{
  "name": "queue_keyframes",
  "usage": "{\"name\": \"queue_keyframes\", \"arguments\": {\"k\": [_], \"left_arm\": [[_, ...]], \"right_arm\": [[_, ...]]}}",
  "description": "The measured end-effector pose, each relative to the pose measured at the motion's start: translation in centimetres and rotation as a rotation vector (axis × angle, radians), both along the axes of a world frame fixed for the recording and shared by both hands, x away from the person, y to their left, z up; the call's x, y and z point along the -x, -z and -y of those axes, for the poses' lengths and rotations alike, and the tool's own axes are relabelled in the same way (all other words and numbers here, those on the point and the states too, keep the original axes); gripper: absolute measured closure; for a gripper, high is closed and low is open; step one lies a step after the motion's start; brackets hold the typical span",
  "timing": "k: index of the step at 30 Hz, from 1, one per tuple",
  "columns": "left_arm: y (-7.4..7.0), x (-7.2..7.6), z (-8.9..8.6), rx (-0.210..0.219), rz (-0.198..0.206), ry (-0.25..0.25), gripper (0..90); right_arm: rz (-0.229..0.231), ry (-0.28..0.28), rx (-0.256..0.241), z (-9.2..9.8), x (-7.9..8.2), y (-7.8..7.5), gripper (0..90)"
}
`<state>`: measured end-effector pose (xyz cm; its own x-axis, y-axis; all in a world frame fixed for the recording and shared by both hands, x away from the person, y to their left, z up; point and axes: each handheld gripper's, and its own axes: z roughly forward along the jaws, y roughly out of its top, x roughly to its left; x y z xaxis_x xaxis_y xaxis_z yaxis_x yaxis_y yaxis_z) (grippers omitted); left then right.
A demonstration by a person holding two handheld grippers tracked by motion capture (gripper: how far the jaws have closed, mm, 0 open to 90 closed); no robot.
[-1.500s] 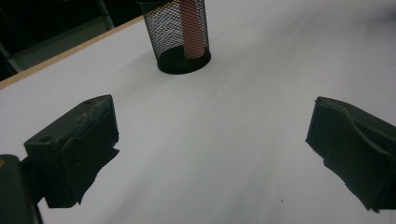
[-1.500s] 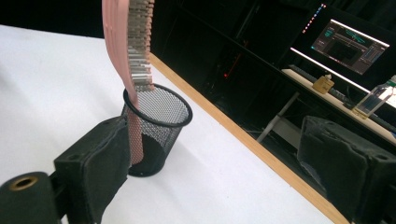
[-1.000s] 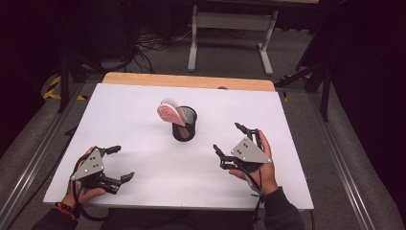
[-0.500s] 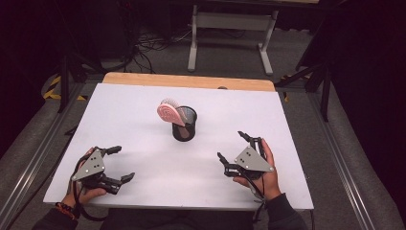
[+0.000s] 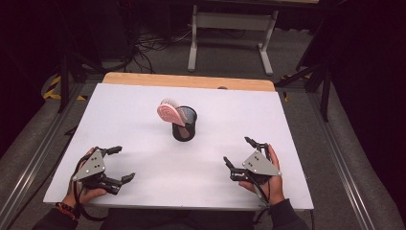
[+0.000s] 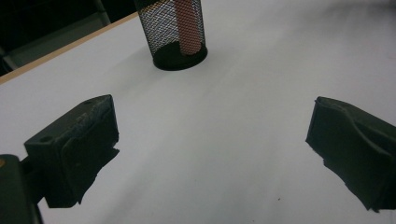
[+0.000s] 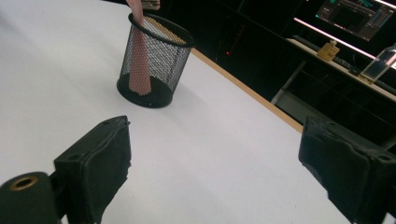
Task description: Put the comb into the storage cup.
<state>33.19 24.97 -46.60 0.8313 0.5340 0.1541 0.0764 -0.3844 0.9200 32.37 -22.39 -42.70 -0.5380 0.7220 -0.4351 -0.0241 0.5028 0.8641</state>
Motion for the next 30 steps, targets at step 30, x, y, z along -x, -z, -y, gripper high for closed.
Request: {"name": "queue_keyframes", "arguments": {"k": [30], "left_arm": [[-0.2,0.2,-0.4,0.007,0.02,-0.038,2.2]], "right_arm": [[-0.074,0.044,-0.094,4.8,-0.1,2.3,3.0]]}}
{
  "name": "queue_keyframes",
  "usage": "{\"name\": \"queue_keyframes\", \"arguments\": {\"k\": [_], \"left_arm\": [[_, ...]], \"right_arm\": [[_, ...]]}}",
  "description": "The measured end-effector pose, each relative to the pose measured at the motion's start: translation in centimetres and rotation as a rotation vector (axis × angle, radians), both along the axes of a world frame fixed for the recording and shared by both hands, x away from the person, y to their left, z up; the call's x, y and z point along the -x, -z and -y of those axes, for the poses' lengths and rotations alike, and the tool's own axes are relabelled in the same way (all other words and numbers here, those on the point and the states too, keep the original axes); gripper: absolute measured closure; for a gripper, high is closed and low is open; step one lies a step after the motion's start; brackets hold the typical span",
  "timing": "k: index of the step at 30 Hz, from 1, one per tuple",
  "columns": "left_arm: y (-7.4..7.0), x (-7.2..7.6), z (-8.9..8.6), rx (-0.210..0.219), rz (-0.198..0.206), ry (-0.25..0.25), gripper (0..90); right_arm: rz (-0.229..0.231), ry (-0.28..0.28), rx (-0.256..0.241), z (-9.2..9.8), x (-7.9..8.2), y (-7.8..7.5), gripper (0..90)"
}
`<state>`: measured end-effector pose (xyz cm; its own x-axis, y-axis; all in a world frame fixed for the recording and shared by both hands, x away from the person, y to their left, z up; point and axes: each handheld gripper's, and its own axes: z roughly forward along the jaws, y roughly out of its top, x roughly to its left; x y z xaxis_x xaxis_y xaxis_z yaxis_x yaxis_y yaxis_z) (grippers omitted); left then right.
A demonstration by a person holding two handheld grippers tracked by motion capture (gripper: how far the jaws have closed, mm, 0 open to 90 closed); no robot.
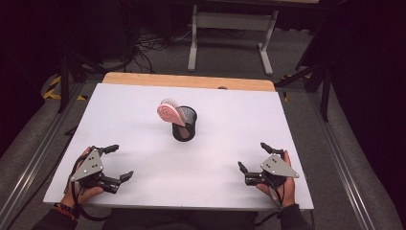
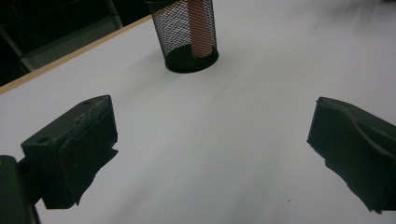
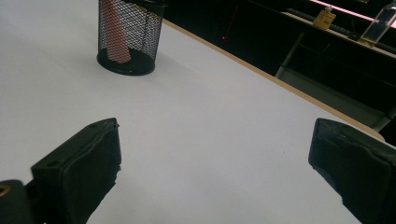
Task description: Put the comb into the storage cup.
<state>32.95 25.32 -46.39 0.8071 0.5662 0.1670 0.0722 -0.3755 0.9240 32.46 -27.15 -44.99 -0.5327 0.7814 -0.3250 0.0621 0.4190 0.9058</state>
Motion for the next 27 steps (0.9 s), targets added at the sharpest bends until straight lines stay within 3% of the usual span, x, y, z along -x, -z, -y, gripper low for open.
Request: {"name": "queue_keyframes", "arguments": {"k": [5,11,14,27], "left_arm": [[-0.29,0.23,0.23,0.01,0.024,0.001,2.2],[-0.17,0.1,-0.04,0.009,0.018,0.0,2.7],[-0.15,0.17,-0.03,0.0,0.023,-0.001,2.7],[0.0,-0.48,0.18,0.01,0.011,0.01,2.7]], "right_arm": [[-0.002,-0.006,0.004,-0.07,0.03,0.04,3.0],[-0.008,-0.018,-0.01,-0.49,0.04,-0.08,3.0],[-0.042,-0.024,-0.059,-0.51,-0.16,-0.18,3.5],[-0.018,-0.003,-0.001,-0.66,0.07,-0.08,3.8]]}}
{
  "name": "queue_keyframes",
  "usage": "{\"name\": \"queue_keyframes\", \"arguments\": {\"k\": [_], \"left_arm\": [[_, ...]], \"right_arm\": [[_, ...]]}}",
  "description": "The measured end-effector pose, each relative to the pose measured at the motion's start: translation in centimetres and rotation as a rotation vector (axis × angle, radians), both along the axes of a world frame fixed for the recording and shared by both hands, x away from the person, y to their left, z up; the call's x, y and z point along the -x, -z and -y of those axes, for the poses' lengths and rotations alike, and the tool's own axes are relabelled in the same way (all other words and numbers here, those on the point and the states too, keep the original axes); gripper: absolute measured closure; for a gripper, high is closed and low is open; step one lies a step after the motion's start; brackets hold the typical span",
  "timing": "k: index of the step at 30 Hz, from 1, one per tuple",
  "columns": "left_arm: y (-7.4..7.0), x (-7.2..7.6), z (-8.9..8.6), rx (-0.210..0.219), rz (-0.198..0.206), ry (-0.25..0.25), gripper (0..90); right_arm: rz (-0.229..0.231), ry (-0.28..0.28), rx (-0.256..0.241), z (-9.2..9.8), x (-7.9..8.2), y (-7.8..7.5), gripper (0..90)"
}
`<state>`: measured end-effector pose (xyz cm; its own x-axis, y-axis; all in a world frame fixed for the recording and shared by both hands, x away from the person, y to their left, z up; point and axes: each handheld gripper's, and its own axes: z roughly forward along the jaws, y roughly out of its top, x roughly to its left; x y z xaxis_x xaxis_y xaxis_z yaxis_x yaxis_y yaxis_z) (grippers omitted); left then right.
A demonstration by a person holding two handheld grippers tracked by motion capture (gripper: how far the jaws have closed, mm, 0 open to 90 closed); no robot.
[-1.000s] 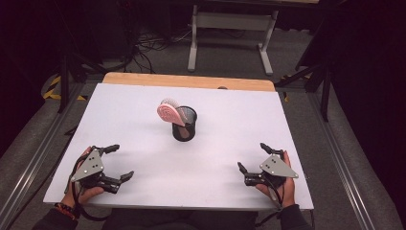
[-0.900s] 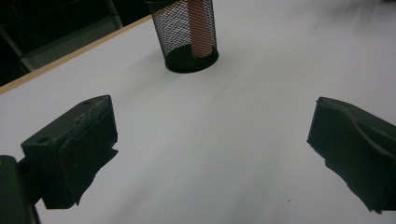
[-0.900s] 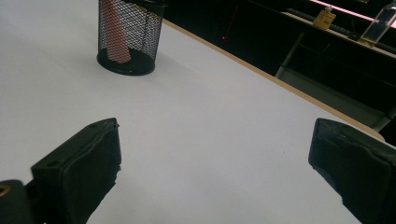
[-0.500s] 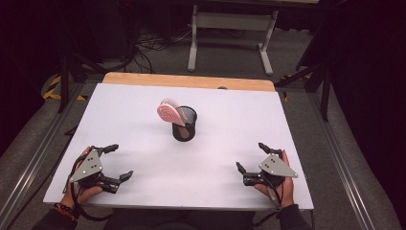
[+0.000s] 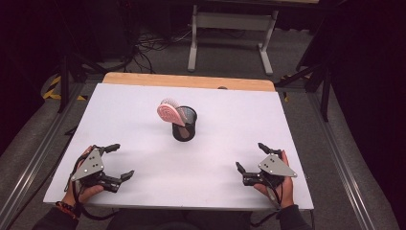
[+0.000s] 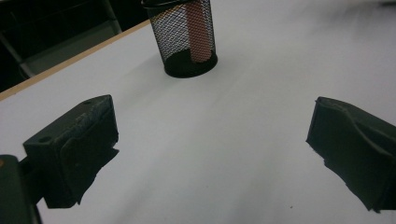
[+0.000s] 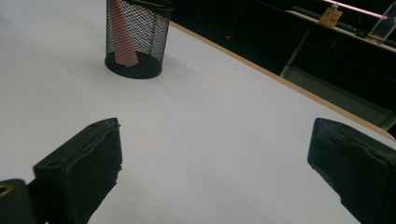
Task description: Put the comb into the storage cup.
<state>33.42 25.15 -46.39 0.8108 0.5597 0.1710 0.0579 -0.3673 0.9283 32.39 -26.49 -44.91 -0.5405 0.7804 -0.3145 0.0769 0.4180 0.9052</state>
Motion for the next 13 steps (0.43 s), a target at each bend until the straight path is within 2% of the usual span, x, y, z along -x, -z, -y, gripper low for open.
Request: {"name": "queue_keyframes", "arguments": {"k": [7,13], "left_arm": [[0.02,-0.57,-0.13,0.007,-0.004,-0.003,2.5],[-0.12,-0.75,-0.28,0.025,-0.009,-0.01,2.4]], "right_arm": [[0.014,0.01,0.029,-0.22,0.27,0.14,3.9],[0.01,0.027,0.022,-0.16,0.24,0.35,4.2]]}}
